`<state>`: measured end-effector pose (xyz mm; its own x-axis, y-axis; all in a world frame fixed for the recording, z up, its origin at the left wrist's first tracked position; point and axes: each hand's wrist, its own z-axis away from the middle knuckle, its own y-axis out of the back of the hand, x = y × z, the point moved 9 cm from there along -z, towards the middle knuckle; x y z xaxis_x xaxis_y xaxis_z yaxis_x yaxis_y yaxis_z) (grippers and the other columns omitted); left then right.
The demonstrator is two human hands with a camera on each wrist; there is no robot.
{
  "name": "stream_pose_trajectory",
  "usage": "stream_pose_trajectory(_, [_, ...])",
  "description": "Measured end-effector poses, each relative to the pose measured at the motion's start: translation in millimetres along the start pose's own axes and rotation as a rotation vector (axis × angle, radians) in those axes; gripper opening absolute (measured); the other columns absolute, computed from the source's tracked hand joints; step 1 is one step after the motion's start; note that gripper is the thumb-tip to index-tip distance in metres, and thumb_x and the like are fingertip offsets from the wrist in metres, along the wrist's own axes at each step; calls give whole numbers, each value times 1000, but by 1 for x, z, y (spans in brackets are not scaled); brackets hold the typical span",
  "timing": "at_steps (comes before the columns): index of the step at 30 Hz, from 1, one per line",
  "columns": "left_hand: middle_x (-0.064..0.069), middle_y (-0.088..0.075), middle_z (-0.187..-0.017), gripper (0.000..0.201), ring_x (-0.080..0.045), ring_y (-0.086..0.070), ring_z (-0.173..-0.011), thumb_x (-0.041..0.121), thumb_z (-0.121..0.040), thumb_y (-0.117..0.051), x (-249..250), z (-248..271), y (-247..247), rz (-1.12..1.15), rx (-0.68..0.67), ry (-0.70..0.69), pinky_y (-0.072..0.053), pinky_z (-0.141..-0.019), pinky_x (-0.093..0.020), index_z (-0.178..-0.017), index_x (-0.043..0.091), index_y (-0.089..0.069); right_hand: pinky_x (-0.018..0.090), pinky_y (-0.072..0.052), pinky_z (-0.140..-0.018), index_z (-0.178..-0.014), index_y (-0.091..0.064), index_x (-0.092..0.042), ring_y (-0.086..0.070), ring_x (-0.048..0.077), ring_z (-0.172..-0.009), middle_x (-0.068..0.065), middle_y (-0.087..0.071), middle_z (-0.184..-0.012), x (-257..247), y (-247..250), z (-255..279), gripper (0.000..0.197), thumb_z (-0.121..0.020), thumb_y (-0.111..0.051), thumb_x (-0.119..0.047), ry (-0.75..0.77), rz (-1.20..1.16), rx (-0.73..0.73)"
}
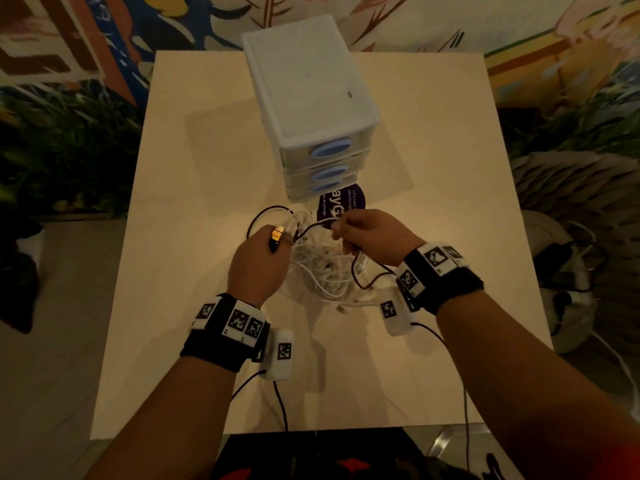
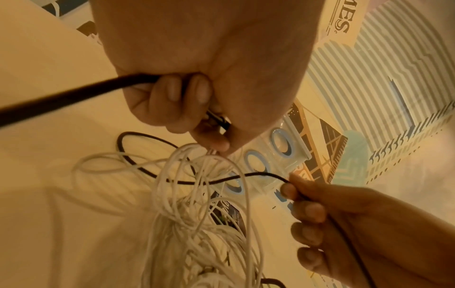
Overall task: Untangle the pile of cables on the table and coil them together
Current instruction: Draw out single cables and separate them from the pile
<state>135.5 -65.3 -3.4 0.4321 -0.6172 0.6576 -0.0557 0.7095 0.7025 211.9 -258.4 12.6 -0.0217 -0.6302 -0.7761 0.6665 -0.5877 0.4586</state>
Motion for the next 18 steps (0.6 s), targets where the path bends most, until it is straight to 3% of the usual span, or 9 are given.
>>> stream_pose_trajectory(3, [0, -52, -72, 31, -26, -50, -71, 35, -105, -50, -12, -5, 3, 23, 33, 62, -31, -65, -35, -86, 11, -56, 29, -50, -75, -95, -71, -21, -67, 7, -71, -5, -73, -79, 10, 35, 22, 20, -103, -54, -28, 38, 47, 142])
stream_pose_trajectory(7, [2, -50, -74, 29, -26, -49, -77, 35, -106, -49, -21, -7, 4, 30, 60, 107, -31, -69, -34, -89, 11, -56, 17, -39, -62, -109, -70, -38, -60, -6, -69, -11, -71, -81, 44, 90, 57, 27, -104, -49, -24, -8, 209, 387])
stream_pose_trajectory(9, [4, -49, -73, 30, -25, -47, -75, 34, -106, -48, -23, -7, 6, 32, 77, 113, -30, -68, -34, -89, 11, -56, 19, -42, -66, -107, -70, -35, -63, 0, -76, -10, -71, -84, 72, 106, 70, 27, -104, -47, -22, -71, 199, 455])
stream_pose_trajectory(12, [-3, -53, -76, 34, -29, -50, -75, 35, -106, -47, -28, -7, 6, 8, 81, 126, -31, -67, -35, -89, 7, -57, 30, -46, -78, -99, -68, -25, -67, 20, -89, 0, -71, -92, 118, 114, 80, 26, -101, -46, -10, -138, 161, 513])
stream_pose_trajectory(15, [-8, -56, -81, 34, -32, -51, -79, 35, -105, -47, -33, -9, 5, 0, 80, 163, -34, -70, -36, -89, 8, -57, 30, -40, -79, -101, -66, -16, -60, 25, -89, 11, -68, -100, 150, 123, 97, 27, -101, -42, -3, -215, 122, 636])
stream_pose_trajectory(18, [-10, -58, -86, 32, -30, -50, -81, 35, -106, -47, -38, -10, 5, 1, 82, 183, -34, -71, -35, -92, 8, -58, 32, -36, -80, -102, -62, -13, -57, 32, -95, 12, -60, -100, 168, 133, 110, 26, -100, -39, -2, -260, 115, 733])
